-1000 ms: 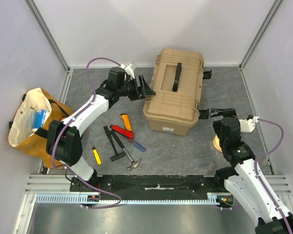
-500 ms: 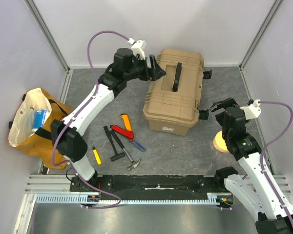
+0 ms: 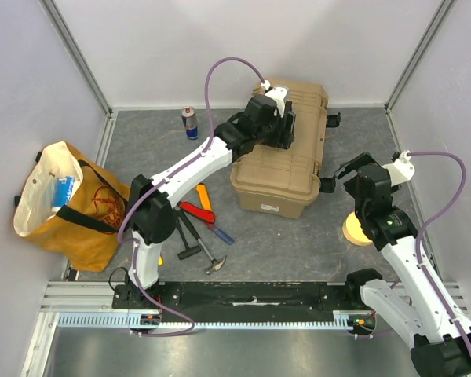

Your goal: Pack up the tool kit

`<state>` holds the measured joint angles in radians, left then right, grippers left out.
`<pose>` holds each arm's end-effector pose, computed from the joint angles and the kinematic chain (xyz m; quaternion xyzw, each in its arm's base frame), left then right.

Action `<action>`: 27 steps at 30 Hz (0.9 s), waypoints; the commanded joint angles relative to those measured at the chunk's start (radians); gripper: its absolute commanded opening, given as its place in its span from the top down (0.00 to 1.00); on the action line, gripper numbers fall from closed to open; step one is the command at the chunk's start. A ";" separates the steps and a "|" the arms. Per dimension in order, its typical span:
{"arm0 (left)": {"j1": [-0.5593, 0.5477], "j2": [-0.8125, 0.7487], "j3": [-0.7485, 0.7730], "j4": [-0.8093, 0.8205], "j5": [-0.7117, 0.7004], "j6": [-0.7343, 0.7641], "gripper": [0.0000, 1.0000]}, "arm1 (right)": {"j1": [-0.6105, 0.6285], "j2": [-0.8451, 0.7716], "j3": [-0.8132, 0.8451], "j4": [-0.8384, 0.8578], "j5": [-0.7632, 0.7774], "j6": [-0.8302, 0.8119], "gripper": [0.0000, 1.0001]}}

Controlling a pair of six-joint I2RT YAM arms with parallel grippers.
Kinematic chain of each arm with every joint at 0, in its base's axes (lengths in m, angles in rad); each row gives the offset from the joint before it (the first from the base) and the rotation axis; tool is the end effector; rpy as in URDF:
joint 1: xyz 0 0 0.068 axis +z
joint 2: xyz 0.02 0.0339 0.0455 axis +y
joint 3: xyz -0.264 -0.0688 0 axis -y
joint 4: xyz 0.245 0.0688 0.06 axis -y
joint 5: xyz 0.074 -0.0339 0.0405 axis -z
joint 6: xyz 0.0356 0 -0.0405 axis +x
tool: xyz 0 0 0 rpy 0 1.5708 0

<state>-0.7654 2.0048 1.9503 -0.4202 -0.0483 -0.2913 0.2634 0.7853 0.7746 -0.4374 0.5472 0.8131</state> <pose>0.3447 -0.3288 0.3495 0.1882 0.8324 -0.2448 0.4602 0.1719 0.0272 0.3123 0.3596 0.7454 0.0663 0.5573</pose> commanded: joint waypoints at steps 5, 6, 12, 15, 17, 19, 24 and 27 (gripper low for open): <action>-0.020 0.037 0.099 -0.009 -0.142 0.021 0.56 | -0.004 0.017 0.055 0.009 0.017 -0.029 0.06; -0.020 0.043 0.116 -0.018 -0.147 0.012 0.64 | -0.004 0.020 0.055 0.011 0.016 -0.031 0.06; -0.018 0.049 0.220 -0.069 -0.153 -0.029 0.98 | -0.004 0.028 0.060 0.012 -0.006 -0.022 0.06; -0.015 0.023 0.254 -0.069 -0.142 -0.055 0.98 | -0.004 0.040 0.066 0.012 -0.021 -0.017 0.06; -0.009 0.009 0.274 -0.074 -0.139 -0.071 0.98 | -0.004 0.049 0.071 0.016 -0.042 -0.014 0.06; 0.011 -0.003 0.276 -0.078 -0.121 -0.110 0.98 | -0.007 0.064 0.071 0.017 -0.067 -0.006 0.06; 0.095 -0.050 0.228 -0.057 0.036 -0.244 0.98 | -0.015 0.080 0.072 0.022 -0.113 0.008 0.09; 0.146 -0.089 0.177 -0.017 0.149 -0.311 0.98 | -0.021 0.091 0.071 0.035 -0.150 -0.002 0.13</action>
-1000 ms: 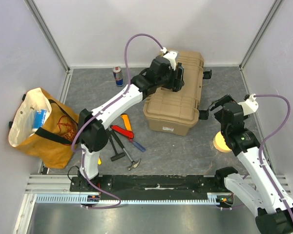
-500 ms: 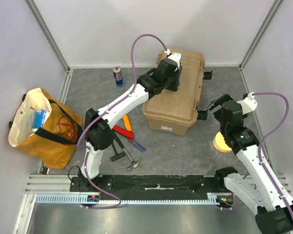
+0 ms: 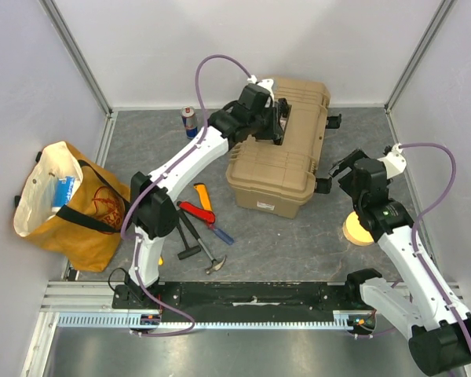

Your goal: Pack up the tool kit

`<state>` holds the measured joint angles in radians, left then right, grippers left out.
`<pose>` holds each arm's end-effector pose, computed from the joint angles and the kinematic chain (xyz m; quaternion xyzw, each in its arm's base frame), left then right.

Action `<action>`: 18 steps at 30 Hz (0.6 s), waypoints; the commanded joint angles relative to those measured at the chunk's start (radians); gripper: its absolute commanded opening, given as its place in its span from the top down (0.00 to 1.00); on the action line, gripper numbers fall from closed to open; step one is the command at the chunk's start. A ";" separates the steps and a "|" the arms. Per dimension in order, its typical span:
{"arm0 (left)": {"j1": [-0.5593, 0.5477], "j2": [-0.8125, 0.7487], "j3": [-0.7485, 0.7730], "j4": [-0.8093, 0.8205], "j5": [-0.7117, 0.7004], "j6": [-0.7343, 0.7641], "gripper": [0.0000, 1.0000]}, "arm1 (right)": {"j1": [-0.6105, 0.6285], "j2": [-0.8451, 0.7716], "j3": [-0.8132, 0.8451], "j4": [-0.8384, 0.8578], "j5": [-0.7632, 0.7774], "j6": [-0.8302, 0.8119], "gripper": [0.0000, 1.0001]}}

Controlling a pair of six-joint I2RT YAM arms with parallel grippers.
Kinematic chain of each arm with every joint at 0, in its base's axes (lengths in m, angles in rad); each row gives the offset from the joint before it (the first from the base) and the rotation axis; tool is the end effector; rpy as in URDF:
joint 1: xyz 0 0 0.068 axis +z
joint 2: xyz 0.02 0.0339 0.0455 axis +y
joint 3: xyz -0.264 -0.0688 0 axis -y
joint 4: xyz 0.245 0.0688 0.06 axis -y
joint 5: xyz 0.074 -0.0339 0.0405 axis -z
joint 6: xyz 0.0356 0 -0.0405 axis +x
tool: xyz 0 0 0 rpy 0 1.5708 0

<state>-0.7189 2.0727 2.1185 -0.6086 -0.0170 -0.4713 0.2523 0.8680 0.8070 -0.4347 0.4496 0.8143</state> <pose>0.3629 -0.3168 0.3576 0.1041 0.8694 -0.2646 0.4041 0.1887 0.0327 0.3094 0.3419 0.7729 0.0889 0.5272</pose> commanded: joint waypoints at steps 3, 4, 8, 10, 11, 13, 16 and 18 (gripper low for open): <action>0.145 -0.180 -0.015 0.194 0.190 -0.182 0.98 | -0.016 0.022 0.037 0.051 -0.094 -0.013 0.19; 0.162 -0.187 -0.022 0.201 0.209 -0.197 0.98 | -0.021 0.023 0.034 0.060 -0.112 -0.015 0.23; 0.211 -0.210 -0.063 0.262 0.323 -0.276 0.98 | -0.025 0.043 0.014 0.134 -0.231 -0.049 0.29; 0.225 -0.214 -0.063 0.277 0.357 -0.302 0.98 | -0.027 0.081 0.015 0.177 -0.316 -0.081 0.30; 0.228 -0.215 -0.063 0.282 0.370 -0.311 0.98 | -0.025 0.104 0.021 0.194 -0.348 -0.092 0.30; 0.239 -0.220 -0.066 0.288 0.388 -0.325 0.98 | -0.027 0.147 0.029 0.234 -0.435 -0.116 0.29; 0.249 -0.226 -0.063 0.294 0.400 -0.339 0.98 | -0.025 0.204 0.041 0.266 -0.511 -0.126 0.25; 0.254 -0.232 -0.063 0.299 0.405 -0.345 0.98 | -0.025 0.230 0.040 0.298 -0.541 -0.118 0.23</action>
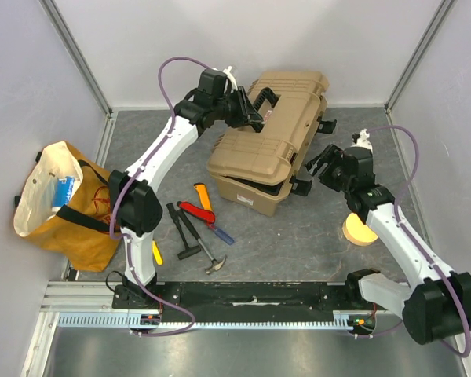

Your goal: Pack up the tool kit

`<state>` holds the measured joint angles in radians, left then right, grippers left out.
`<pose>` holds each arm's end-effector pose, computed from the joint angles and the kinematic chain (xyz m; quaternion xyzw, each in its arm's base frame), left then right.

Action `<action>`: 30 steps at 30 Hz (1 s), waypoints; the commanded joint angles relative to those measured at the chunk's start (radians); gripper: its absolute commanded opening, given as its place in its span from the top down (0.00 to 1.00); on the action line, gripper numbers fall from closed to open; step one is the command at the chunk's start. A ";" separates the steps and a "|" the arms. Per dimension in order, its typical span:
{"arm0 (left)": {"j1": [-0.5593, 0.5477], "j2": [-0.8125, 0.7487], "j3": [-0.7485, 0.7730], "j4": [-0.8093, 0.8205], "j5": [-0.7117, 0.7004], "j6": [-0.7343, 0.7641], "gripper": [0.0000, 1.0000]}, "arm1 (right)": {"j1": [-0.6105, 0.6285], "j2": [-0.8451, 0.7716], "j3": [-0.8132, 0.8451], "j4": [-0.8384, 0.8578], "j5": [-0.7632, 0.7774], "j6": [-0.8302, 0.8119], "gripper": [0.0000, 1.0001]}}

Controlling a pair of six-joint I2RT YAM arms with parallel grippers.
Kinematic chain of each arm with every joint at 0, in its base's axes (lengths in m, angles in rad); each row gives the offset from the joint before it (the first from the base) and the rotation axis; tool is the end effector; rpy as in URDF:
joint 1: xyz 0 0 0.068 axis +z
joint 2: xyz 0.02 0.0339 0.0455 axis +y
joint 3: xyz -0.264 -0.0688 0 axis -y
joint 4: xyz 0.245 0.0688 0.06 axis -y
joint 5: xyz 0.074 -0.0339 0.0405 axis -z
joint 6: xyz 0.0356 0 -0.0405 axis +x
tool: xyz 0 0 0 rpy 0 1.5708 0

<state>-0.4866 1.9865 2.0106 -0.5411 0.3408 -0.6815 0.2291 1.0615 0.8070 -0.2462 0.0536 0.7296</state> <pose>0.4042 -0.2273 0.3677 0.0020 0.8561 -0.3955 0.3326 0.2338 0.0526 0.2878 0.2262 0.8298 0.2146 0.4629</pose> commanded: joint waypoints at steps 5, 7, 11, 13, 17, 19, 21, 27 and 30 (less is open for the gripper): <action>0.040 -0.155 0.043 0.237 0.059 -0.153 0.98 | -0.001 0.072 0.017 0.212 -0.216 -0.001 0.22; 0.046 -0.155 0.043 0.239 0.070 -0.159 0.98 | -0.002 0.083 0.017 0.237 -0.234 0.004 0.21; 0.051 -0.155 0.043 0.251 0.081 -0.161 0.98 | 0.006 0.120 0.030 0.236 -0.233 -0.016 0.17; 0.052 -0.156 0.043 0.254 0.087 -0.161 0.98 | 0.012 0.146 0.047 0.217 -0.219 -0.033 0.13; 0.059 -0.161 0.042 0.254 0.087 -0.162 0.98 | 0.036 0.189 0.078 0.197 -0.176 -0.047 0.08; 0.062 -0.164 0.042 0.254 0.087 -0.162 0.98 | 0.050 0.206 0.086 0.206 -0.156 -0.048 0.06; 0.063 -0.164 0.042 0.257 0.090 -0.167 0.98 | 0.067 0.224 0.098 0.222 -0.141 -0.052 0.07; 0.072 -0.166 0.042 0.262 0.099 -0.171 0.98 | 0.081 0.279 0.135 0.164 -0.080 -0.059 0.16; 0.082 -0.164 0.042 0.259 0.107 -0.171 0.98 | 0.081 0.290 0.168 0.079 0.006 -0.061 0.22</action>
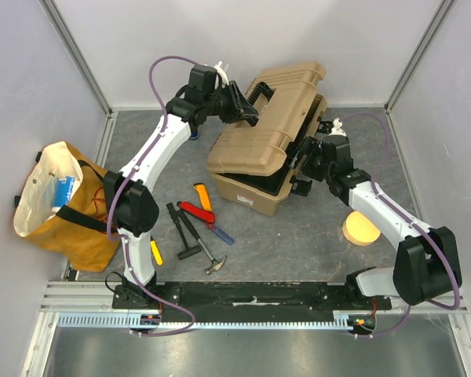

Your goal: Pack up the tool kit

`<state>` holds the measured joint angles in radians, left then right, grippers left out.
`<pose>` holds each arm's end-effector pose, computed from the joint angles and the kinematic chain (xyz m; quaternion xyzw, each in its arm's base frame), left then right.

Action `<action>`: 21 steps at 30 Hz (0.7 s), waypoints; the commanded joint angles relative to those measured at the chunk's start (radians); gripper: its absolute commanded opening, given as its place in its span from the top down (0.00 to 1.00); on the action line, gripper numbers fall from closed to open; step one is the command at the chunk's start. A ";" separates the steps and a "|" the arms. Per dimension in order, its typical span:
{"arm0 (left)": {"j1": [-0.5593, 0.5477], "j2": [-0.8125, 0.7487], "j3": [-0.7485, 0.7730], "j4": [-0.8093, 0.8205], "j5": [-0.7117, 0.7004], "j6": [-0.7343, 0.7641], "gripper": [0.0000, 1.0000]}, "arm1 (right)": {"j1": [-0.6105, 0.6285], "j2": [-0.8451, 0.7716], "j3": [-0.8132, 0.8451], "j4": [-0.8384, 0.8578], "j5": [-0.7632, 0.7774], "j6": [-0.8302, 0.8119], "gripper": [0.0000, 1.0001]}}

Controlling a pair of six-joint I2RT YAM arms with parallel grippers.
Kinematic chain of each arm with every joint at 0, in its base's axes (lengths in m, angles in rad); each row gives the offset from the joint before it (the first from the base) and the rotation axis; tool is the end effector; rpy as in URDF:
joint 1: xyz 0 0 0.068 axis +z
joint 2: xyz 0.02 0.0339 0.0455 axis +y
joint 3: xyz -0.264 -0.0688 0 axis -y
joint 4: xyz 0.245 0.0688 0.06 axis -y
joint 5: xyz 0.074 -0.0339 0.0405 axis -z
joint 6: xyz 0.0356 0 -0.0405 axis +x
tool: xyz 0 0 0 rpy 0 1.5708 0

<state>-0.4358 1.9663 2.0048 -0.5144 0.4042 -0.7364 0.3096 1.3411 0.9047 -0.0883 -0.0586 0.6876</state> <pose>0.4103 -0.2065 0.3776 -0.0219 0.8427 -0.4248 0.3300 0.2871 0.0940 0.2665 0.1483 0.8533 0.2611 0.4264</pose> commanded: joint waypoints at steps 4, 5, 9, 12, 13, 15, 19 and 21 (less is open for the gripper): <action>0.069 -0.145 0.048 0.229 0.067 -0.123 0.98 | 0.000 0.001 0.102 -0.165 0.218 -0.034 0.27; 0.084 -0.145 0.048 0.228 0.074 -0.123 0.98 | 0.002 0.003 0.111 -0.181 0.236 -0.039 0.28; 0.149 -0.145 0.038 0.231 0.117 -0.135 0.98 | -0.001 0.009 0.132 -0.229 0.282 -0.057 0.32; 0.215 -0.149 0.002 0.272 0.194 -0.176 0.98 | 0.000 0.013 0.138 -0.240 0.290 -0.063 0.33; 0.236 -0.150 -0.014 0.290 0.217 -0.188 0.98 | 0.000 0.015 0.137 -0.241 0.292 -0.065 0.34; 0.278 -0.152 -0.035 0.309 0.255 -0.202 0.98 | 0.000 0.020 0.138 -0.241 0.292 -0.065 0.34; 0.348 -0.149 -0.076 0.323 0.320 -0.208 0.98 | -0.001 0.024 0.138 -0.243 0.289 -0.063 0.34; 0.370 -0.156 -0.116 0.353 0.343 -0.212 0.97 | 0.000 0.024 0.138 -0.243 0.289 -0.062 0.34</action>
<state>-0.1612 1.9274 1.9099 -0.3508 0.6975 -0.8963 0.3180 1.3563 1.0195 -0.2573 0.1589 0.6605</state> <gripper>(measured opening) 0.324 0.665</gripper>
